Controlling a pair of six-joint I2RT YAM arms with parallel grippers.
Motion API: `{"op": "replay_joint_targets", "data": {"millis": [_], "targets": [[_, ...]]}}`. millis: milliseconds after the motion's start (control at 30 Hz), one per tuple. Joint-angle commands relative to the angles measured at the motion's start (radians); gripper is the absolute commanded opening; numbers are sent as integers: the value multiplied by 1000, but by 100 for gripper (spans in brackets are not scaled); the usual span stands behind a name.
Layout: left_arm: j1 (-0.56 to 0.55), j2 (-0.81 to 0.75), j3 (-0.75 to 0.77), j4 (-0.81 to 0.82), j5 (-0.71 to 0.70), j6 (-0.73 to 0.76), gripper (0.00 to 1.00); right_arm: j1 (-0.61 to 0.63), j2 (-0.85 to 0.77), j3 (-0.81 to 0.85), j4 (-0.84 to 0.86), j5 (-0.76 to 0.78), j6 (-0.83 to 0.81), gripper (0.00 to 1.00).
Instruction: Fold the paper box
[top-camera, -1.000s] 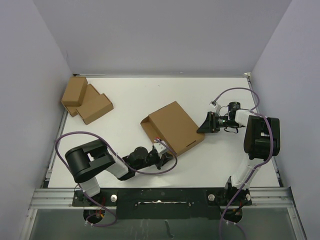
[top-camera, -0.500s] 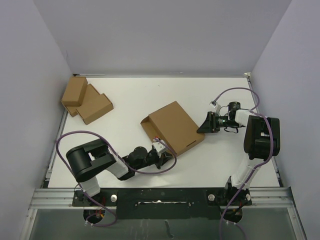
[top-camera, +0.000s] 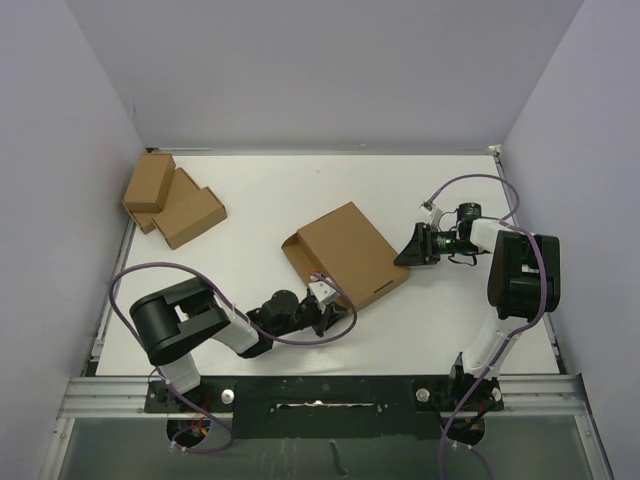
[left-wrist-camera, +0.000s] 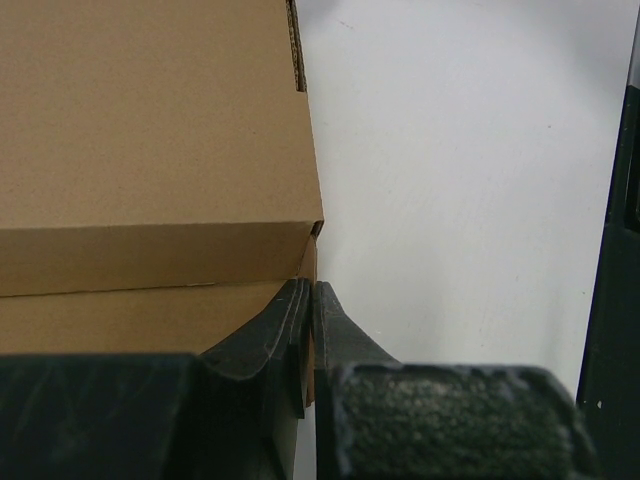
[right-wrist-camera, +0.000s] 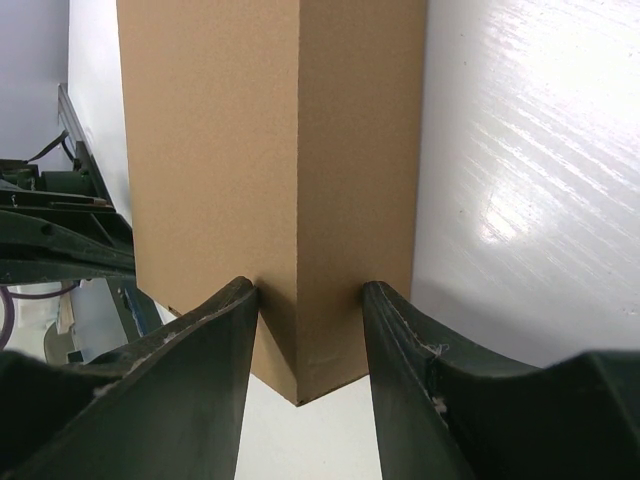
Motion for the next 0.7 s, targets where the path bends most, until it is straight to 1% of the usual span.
{"op": "replay_joint_targets", "data": {"millis": [0, 300, 533, 667], "targets": [[1, -50, 32, -90, 30, -4, 0, -2, 28, 23, 27, 78, -24, 44], [1, -113, 115, -307, 15, -24, 0, 3, 28, 23, 26, 78, -25, 44], [1, -150, 235, -569, -10, -36, 0, 8, 27, 23, 25, 78, -25, 44], [1, -155, 294, -673, -11, -42, 0, 8, 28, 23, 26, 78, -27, 44]]}}
